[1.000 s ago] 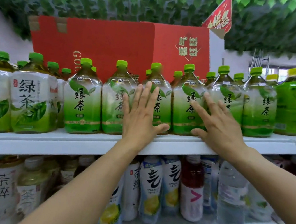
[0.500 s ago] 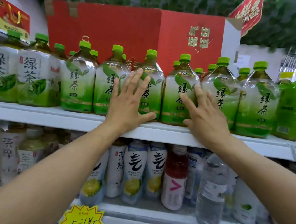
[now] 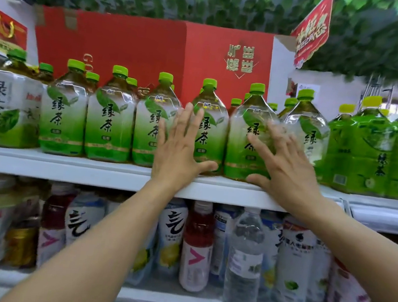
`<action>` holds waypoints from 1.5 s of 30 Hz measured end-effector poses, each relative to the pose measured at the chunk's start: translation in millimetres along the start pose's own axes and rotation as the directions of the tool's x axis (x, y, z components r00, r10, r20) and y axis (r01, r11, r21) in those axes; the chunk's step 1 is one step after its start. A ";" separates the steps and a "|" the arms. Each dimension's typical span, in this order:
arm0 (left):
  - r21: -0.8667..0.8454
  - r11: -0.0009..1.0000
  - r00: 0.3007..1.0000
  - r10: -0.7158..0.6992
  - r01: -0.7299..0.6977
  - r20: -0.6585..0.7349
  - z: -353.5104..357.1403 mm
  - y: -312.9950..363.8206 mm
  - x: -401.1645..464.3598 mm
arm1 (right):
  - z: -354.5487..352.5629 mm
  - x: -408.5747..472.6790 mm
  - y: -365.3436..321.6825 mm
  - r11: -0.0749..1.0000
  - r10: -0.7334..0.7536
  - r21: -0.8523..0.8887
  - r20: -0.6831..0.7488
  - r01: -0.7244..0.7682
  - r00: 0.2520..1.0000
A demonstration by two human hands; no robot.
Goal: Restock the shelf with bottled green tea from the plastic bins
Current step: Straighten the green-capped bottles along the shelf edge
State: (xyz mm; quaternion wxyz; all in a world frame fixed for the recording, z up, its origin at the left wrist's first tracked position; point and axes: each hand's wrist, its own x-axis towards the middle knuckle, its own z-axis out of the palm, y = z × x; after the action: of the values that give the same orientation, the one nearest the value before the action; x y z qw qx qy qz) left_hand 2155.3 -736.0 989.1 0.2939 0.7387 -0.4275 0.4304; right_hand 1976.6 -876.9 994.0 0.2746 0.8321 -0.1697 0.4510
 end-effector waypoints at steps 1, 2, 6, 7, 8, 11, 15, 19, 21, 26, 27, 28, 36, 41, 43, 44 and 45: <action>0.002 1.000 1.000 0.000 0.000 -0.003 0.3 -1.2 -0.6 | 1.0 1.2 1.5 1.000 -0.007 -0.012 0.001 0.007 1.000; 0.008 1.000 1.000 0.001 -0.001 -0.001 0.5 -1.7 -1.2 | 2.4 2.0 2.3 1.000 -0.012 -0.026 -0.002 0.012 1.000; 0.023 1.000 1.000 0.005 -0.005 -0.001 -0.1 0.1 -1.8 | 4.9 3.6 1.1 0.998 -0.017 -0.063 0.010 0.017 1.000; 0.021 1.000 1.000 0.002 -0.002 -0.001 -0.7 0.2 -2.5 | 4.8 3.8 0.8 0.998 -0.016 -0.061 0.021 0.017 1.000; 0.021 1.000 1.000 -0.002 0.002 -0.002 -1.1 0.2 -3.1 | 4.8 4.0 1.1 0.998 -0.017 -0.060 0.029 0.018 0.999; 0.018 1.000 1.000 -0.007 0.007 -0.002 -1.8 0.6 -3.3 | 5.4 4.9 1.4 0.998 -0.014 -0.063 0.036 0.016 0.999; 0.022 1.000 1.000 -0.013 0.013 0.005 -3.9 2.8 -4.3 | 4.9 6.3 0.2 0.999 -0.013 -0.048 0.055 0.016 0.998; 0.024 1.000 1.000 -0.018 0.018 0.011 -4.5 4.5 -5.0 | 3.9 8.9 -1.5 0.999 -0.027 -0.032 0.073 0.029 0.997; 0.028 0.999 1.000 -0.022 0.021 0.018 -4.7 5.4 -5.3 | 4.3 11.1 -2.0 0.999 -0.026 -0.032 0.093 0.029 0.995; 0.015 1.000 1.000 -0.024 0.024 0.012 -5.2 5.4 -5.5 | 6.3 13.7 -2.3 0.999 -0.010 -0.034 0.128 0.014 0.992; 0.011 1.000 1.000 -0.022 0.021 0.010 -4.9 5.2 -5.6 | 6.1 14.2 -2.3 0.999 -0.012 -0.030 0.137 0.016 0.991; 0.013 1.000 1.000 -0.017 0.017 0.011 -5.3 4.8 -5.6 | 5.2 13.7 -1.5 0.999 -0.021 -0.024 0.144 0.025 0.989; 0.123 0.989 0.997 0.080 -0.078 -0.012 -3.8 25.9 -2.5 | -1.5 -31.0 58.1 0.958 0.167 0.238 -0.025 -0.156 0.986; 0.074 0.987 0.986 0.137 -0.145 0.095 17.4 74.8 9.3 | -0.9 -33.8 70.1 0.905 0.208 0.355 0.117 -0.236 0.971; 0.069 0.988 0.988 0.128 -0.135 0.089 20.0 74.4 10.5 | 1.5 -31.7 70.5 0.900 0.209 0.363 0.124 -0.241 0.970; 0.062 0.989 0.988 0.129 -0.135 0.085 19.8 72.9 10.1 | 3.1 -30.9 70.0 0.898 0.213 0.363 0.133 -0.248 0.968; 0.055 0.989 0.988 0.132 -0.137 0.081 19.8 71.9 9.5 | 5.0 -29.7 68.8 0.897 0.218 0.362 0.137 -0.253 0.966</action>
State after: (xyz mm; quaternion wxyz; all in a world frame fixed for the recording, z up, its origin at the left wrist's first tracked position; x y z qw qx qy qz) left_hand 2101.8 -788.7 993.2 0.2249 0.7329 -0.4740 0.4331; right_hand 1927.5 -933.4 987.7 0.0452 0.8625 -0.1920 0.4660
